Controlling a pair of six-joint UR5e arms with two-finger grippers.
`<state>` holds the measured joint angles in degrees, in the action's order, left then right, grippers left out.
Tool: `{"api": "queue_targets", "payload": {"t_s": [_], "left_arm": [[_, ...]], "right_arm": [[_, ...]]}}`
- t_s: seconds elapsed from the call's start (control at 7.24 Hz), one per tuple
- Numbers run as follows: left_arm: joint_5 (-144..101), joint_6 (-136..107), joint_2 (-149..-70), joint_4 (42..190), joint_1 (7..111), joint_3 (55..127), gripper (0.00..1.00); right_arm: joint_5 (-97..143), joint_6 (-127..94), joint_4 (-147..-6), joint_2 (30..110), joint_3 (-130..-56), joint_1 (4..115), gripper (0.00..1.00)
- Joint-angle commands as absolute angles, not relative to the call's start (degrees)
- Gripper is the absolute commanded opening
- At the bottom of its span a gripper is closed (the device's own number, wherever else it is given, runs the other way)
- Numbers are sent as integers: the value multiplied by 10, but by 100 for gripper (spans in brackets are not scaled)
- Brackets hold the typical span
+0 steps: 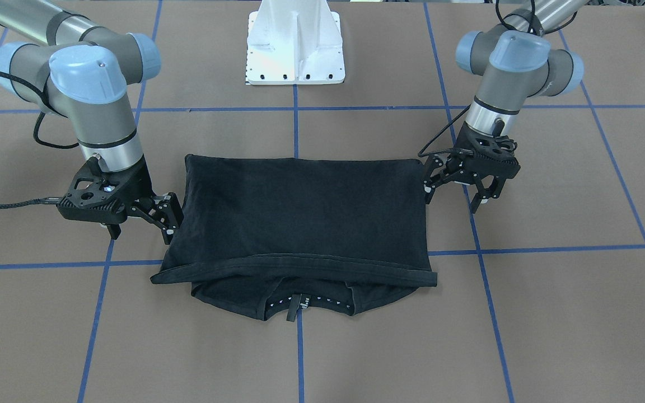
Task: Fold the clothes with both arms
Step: 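Release the hem near the collar and raise both grippers away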
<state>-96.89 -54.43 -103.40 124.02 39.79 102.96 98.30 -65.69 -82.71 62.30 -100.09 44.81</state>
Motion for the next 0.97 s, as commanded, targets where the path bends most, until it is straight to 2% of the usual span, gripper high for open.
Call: {"api": "queue_targets", "payload": {"t_s": [0.0, 0.28, 0.55, 0.69, 0.83], "left_arm": [[-968, -623, -997, 1298, 348, 1030, 100], [-963, -685, -991, 1312, 304, 1028, 99], [-946, -731, -985, 1313, 269, 1027, 82], [-939, -743, -985, 1313, 258, 1027, 61], [-940, -745, -986, 1314, 256, 1027, 35]], "right_arm": [[982, -656, -827, 626, -1009, 446, 100], [982, -656, -827, 626, -1008, 446, 100], [982, -656, -827, 627, -1009, 446, 100], [981, -656, -827, 627, -1008, 446, 100], [981, -656, -827, 627, -1009, 446, 100]]}}
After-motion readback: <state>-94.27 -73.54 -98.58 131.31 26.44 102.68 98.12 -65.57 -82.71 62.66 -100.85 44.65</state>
